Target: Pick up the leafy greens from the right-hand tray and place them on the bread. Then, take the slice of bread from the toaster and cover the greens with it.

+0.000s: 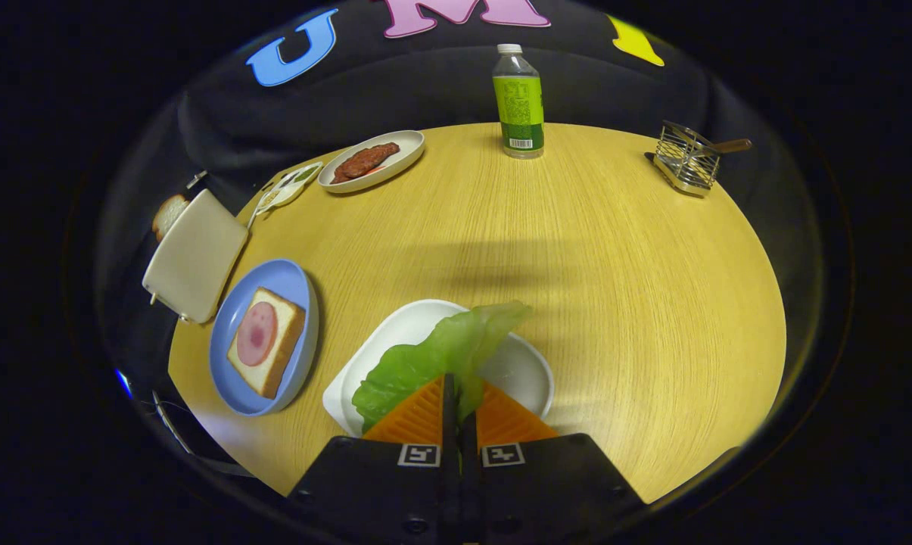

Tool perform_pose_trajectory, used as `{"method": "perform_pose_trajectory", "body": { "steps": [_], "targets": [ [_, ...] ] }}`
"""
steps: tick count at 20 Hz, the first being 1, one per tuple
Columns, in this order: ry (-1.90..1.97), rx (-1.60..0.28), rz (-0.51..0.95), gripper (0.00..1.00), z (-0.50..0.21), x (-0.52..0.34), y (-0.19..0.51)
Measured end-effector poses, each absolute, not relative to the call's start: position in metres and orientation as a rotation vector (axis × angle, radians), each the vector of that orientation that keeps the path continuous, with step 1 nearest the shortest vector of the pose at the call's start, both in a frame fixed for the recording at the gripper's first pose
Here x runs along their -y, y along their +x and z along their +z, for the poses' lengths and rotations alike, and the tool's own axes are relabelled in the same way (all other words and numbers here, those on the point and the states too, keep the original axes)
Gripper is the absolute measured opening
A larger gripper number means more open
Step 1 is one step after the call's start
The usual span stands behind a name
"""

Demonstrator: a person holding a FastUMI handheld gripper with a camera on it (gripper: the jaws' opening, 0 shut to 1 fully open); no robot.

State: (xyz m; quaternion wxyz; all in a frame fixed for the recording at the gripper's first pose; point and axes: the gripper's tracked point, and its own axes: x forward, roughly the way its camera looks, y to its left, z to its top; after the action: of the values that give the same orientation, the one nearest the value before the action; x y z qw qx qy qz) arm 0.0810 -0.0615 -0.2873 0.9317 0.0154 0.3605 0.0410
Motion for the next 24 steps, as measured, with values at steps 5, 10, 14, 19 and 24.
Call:
{"method": "perform_pose_trajectory", "body": {
  "steps": [5, 10, 14, 19, 24],
  "targets": [
    [0.051, -0.695, 0.112, 0.05, -0.251, 0.052, 0.075],
    [0.039, -0.66, 0.115, 0.05, -0.216, 0.033, 0.069],
    [0.0, -0.626, 0.125, 0.05, -0.19, 0.005, 0.07],
    [-0.035, -0.606, 0.18, 0.05, -0.168, -0.048, 0.07],
    [-0.073, -0.626, 0.261, 0.05, -0.167, -0.112, 0.064]
  ]
}}
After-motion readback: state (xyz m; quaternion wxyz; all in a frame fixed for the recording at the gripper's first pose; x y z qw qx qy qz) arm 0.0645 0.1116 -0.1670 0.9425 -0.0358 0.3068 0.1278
